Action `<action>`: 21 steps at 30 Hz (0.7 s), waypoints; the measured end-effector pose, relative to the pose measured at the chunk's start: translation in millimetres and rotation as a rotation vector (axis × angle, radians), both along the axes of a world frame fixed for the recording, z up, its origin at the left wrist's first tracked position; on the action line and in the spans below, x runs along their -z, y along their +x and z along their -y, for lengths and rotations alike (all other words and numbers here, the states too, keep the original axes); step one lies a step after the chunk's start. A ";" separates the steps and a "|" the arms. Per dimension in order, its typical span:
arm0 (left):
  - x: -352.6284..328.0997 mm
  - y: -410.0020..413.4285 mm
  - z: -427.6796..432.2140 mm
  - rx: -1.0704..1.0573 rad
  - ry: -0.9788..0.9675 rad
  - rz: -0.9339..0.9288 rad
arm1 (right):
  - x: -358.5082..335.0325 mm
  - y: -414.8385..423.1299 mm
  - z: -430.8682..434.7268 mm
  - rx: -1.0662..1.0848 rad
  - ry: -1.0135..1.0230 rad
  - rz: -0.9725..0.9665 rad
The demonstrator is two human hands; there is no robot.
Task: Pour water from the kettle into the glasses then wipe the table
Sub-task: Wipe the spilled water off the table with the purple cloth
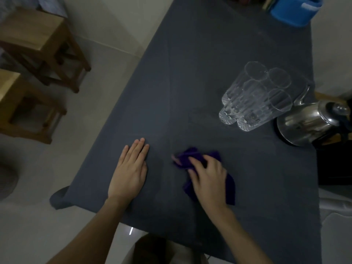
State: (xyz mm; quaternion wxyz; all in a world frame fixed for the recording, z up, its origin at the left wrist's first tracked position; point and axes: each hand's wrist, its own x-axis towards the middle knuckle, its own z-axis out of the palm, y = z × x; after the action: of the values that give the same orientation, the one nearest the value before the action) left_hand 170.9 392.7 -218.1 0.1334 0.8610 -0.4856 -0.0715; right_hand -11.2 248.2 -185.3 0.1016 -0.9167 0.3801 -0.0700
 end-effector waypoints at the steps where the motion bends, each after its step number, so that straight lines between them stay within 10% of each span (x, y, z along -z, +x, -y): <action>1: 0.0 -0.1 -0.8 0.002 -0.005 -0.008 | -0.4 14.3 -10.8 -0.094 0.004 0.001; 12: 1.2 0.0 -1.2 -0.004 0.003 -0.011 | 2.9 -88.1 -21.4 -0.665 0.063 -0.034; 21: -0.3 -2.1 0.3 -0.015 0.008 -0.003 | -4.8 -248.4 74.5 0.235 -0.087 -0.154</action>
State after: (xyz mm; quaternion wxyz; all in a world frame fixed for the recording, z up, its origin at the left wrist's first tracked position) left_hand 168.8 392.3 -217.8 0.1312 0.8650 -0.4786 -0.0737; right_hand -259.6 173.7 -180.5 0.0235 -0.8720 0.4881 -0.0272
